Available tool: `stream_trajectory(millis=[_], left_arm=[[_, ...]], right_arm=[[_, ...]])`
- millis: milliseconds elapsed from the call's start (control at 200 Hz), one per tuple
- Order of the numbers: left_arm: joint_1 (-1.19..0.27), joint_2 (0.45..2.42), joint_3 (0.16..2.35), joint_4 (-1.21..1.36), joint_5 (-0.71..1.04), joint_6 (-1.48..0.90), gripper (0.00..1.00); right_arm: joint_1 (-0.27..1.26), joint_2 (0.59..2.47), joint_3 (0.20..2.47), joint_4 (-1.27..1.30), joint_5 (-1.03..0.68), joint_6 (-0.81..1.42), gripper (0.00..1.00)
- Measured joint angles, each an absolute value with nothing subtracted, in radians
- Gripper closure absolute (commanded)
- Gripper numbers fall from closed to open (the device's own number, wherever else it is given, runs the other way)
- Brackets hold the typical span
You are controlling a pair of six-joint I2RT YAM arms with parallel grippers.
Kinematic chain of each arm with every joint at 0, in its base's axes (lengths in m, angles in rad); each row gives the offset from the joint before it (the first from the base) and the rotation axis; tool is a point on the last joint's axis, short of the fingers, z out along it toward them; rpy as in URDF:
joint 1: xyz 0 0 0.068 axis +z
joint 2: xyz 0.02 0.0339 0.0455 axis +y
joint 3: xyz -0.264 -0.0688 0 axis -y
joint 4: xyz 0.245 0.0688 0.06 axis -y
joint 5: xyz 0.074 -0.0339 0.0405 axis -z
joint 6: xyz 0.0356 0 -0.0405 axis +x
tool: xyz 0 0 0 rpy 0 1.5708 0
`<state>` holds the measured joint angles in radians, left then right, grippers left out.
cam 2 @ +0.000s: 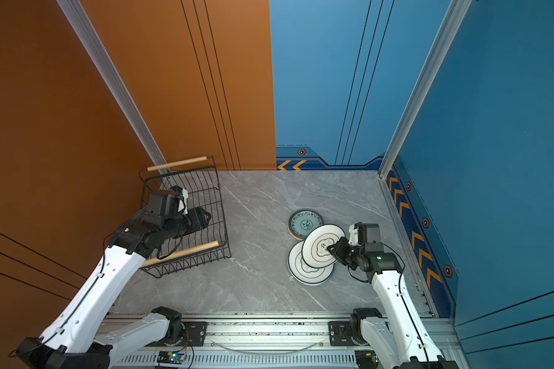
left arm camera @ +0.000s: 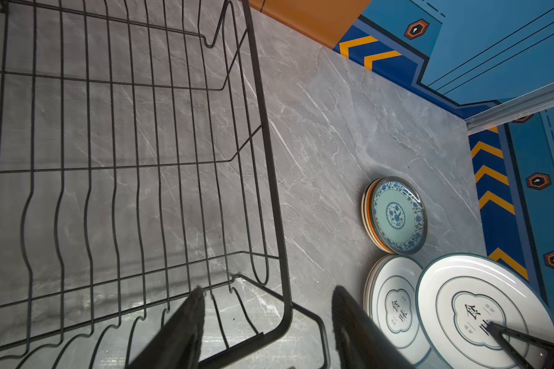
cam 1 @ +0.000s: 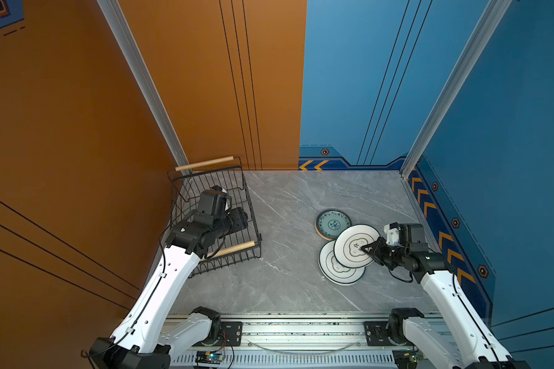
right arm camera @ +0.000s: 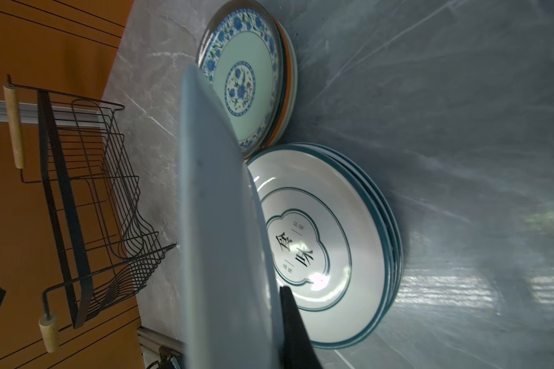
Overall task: Unload the plates from the dish rack
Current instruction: 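Carry the white plate to the white stack with the right while the left withdraws, then lower the white plate onto the white stack and open the right gripper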
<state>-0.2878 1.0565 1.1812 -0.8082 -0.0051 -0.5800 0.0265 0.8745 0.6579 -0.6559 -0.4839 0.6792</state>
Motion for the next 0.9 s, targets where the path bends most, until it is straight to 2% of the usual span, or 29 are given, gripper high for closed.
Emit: stream_trajectory(millis=[596, 901], left_arm=[[-0.25, 1.006, 1.149, -0.824, -0.06, -0.565, 0.34], [-0.236, 1.004, 1.149, -0.825, -0.068, -0.564, 0.33]], right_arm=[[0.099, 0.875, 0.568, -0.675, -0.432, 0.681, 0.93], [0.144, 0.904, 0.558, -0.611, -0.426, 0.704, 0.87]])
